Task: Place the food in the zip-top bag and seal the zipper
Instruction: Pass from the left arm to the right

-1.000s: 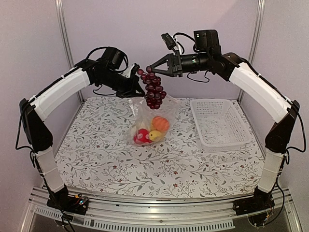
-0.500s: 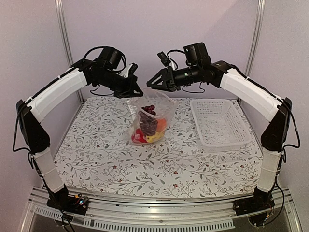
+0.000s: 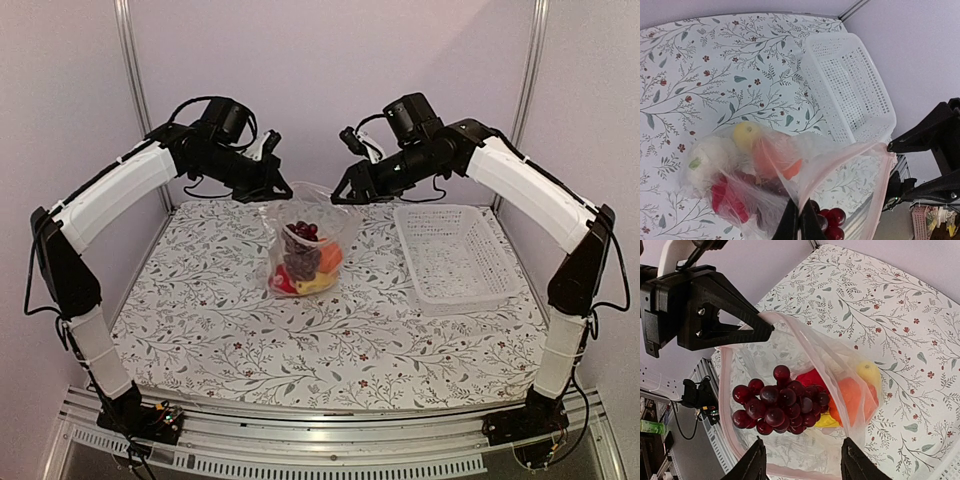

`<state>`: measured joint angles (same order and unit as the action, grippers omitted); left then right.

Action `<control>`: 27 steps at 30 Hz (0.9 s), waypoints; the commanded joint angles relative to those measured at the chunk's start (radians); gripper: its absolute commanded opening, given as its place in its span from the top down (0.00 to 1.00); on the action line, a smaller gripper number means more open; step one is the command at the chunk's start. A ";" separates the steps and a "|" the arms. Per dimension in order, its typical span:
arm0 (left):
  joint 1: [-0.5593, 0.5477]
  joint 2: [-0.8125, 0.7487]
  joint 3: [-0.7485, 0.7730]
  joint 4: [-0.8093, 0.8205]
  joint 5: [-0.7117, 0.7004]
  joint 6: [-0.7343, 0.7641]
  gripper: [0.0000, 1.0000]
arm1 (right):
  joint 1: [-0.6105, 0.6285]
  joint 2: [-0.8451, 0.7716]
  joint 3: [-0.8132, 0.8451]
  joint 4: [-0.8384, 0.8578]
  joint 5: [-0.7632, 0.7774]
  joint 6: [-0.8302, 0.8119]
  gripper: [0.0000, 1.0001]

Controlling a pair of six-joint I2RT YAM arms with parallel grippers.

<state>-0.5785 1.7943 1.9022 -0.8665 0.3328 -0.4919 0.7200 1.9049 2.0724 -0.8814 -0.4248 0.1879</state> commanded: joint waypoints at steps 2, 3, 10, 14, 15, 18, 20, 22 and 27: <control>0.024 -0.024 -0.005 0.032 0.015 0.008 1.00 | 0.006 -0.015 -0.007 -0.113 0.113 -0.073 0.50; 0.025 -0.023 -0.005 0.032 0.024 0.013 1.00 | 0.007 -0.008 -0.005 -0.117 0.111 -0.075 0.50; 0.027 -0.019 -0.010 0.032 0.036 0.018 0.99 | 0.010 0.045 0.042 -0.165 0.130 -0.073 0.50; 0.027 -0.022 -0.017 0.019 0.035 0.028 0.99 | 0.013 0.028 0.043 -0.135 -0.003 -0.088 0.53; 0.028 -0.021 -0.019 0.017 0.033 0.031 0.99 | 0.020 0.020 0.037 -0.125 -0.039 -0.093 0.54; 0.030 -0.020 -0.026 0.016 0.029 0.032 0.99 | 0.065 -0.014 0.008 -0.107 -0.046 -0.138 0.55; 0.030 -0.017 -0.028 0.015 0.029 0.030 0.99 | 0.096 -0.024 -0.007 -0.114 -0.022 -0.170 0.55; 0.031 -0.018 -0.032 0.016 0.029 0.029 0.99 | 0.121 -0.031 -0.027 -0.108 -0.015 -0.207 0.55; 0.032 -0.019 -0.037 0.016 0.033 0.032 0.99 | 0.188 -0.023 -0.023 -0.109 0.054 -0.270 0.53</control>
<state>-0.5667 1.7943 1.8801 -0.8646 0.3565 -0.4747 0.8650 1.9099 2.0552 -0.9951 -0.4229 -0.0063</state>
